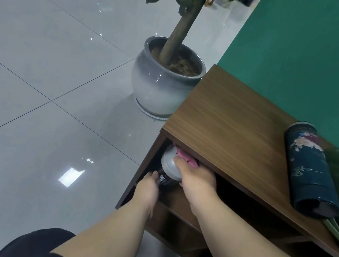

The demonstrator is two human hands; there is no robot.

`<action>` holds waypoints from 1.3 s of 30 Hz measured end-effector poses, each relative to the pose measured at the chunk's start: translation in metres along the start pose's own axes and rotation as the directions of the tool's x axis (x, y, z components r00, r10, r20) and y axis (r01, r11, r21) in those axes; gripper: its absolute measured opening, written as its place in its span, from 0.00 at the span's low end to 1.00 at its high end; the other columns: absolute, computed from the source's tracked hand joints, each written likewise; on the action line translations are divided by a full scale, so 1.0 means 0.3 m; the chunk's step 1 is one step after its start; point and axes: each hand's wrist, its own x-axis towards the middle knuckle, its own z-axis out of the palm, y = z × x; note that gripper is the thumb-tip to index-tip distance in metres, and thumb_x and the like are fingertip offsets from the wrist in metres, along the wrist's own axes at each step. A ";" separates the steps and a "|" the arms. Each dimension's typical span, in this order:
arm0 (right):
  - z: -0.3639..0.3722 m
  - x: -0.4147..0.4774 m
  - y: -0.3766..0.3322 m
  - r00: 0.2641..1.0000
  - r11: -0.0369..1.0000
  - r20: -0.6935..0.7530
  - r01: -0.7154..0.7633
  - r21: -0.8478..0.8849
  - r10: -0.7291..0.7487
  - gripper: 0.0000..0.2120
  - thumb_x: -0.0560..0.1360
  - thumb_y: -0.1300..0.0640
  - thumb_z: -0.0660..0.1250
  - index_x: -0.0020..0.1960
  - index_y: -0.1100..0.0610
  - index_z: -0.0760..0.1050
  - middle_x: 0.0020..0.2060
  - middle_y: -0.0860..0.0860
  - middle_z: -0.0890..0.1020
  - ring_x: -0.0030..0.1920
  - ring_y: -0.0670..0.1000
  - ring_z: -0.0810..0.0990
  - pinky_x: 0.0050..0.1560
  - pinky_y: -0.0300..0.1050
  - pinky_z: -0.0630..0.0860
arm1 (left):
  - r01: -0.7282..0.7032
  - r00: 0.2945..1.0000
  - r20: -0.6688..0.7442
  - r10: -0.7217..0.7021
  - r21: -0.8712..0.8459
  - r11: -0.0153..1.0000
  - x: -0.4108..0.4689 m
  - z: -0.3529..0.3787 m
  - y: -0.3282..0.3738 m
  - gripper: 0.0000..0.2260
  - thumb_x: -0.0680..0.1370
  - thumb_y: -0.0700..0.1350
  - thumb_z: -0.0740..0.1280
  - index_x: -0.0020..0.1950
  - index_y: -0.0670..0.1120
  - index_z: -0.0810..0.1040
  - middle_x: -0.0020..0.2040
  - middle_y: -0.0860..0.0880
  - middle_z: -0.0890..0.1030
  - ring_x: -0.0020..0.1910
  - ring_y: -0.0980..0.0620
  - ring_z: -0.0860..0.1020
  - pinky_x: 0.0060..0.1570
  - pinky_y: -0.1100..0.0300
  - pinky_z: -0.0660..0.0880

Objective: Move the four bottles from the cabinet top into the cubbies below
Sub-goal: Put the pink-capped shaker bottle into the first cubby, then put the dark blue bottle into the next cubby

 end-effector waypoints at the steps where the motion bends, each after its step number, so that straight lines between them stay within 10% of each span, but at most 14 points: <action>1: 0.006 0.008 0.002 1.000 1.000 -0.001 -0.006 0.001 0.006 0.08 0.69 0.49 0.76 0.37 0.51 0.80 0.37 0.43 0.84 0.47 0.52 0.85 0.60 0.56 0.81 | -0.003 1.000 -0.008 0.003 -0.001 1.000 0.017 -0.001 -0.007 0.32 0.72 0.59 0.60 0.75 0.49 0.73 0.72 0.46 0.76 0.71 0.43 0.74 0.73 0.44 0.67; 13: 0.037 0.009 0.002 0.998 0.998 0.060 0.004 0.063 -0.008 0.05 0.72 0.54 0.76 0.43 0.50 0.79 0.41 0.43 0.81 0.54 0.53 0.81 0.65 0.54 0.77 | 0.021 0.999 -0.025 -0.020 0.043 0.999 0.052 -0.019 -0.019 0.31 0.69 0.62 0.62 0.67 0.48 0.78 0.66 0.45 0.80 0.66 0.42 0.76 0.71 0.43 0.68; 22: -0.120 -0.175 0.084 0.975 0.995 0.218 0.053 -0.083 -0.034 0.46 0.70 0.54 0.78 0.81 0.51 0.56 0.76 0.51 0.68 0.75 0.50 0.67 0.73 0.45 0.64 | 0.033 0.999 -0.011 -0.031 0.202 0.979 -0.089 -0.044 0.011 0.21 0.75 0.59 0.62 0.59 0.48 0.81 0.54 0.44 0.85 0.51 0.44 0.82 0.54 0.50 0.78; 27: -0.311 -0.376 0.131 0.912 0.952 0.388 0.223 -0.208 -0.129 0.22 0.74 0.56 0.74 0.65 0.41 0.74 0.66 0.42 0.78 0.63 0.34 0.76 0.60 0.28 0.70 | 0.086 0.993 0.060 -0.102 0.226 0.970 -0.233 -0.034 0.015 0.17 0.80 0.52 0.62 0.64 0.46 0.78 0.57 0.43 0.83 0.53 0.44 0.80 0.43 0.55 0.74; 33: -0.534 -0.476 0.027 0.877 0.861 -0.063 0.452 -0.236 -0.477 0.12 0.74 0.63 0.74 0.45 0.44 0.84 0.45 0.40 0.85 0.44 0.41 0.82 0.45 0.29 0.74 | 0.062 0.978 0.177 -0.108 0.244 0.968 -0.399 0.021 -0.002 0.13 0.79 0.52 0.65 0.58 0.47 0.80 0.53 0.46 0.84 0.47 0.46 0.82 0.39 0.57 0.73; 39: -0.674 -0.369 -0.080 0.725 0.733 -0.331 0.341 -0.589 -0.603 0.34 0.70 0.50 0.76 0.73 0.55 0.69 0.70 0.52 0.70 0.72 0.54 0.65 0.73 0.50 0.62 | 0.006 0.964 0.252 -0.082 0.289 0.957 -0.510 0.058 -0.030 0.11 0.81 0.52 0.63 0.58 0.48 0.80 0.50 0.45 0.84 0.43 0.48 0.79 0.36 0.58 0.68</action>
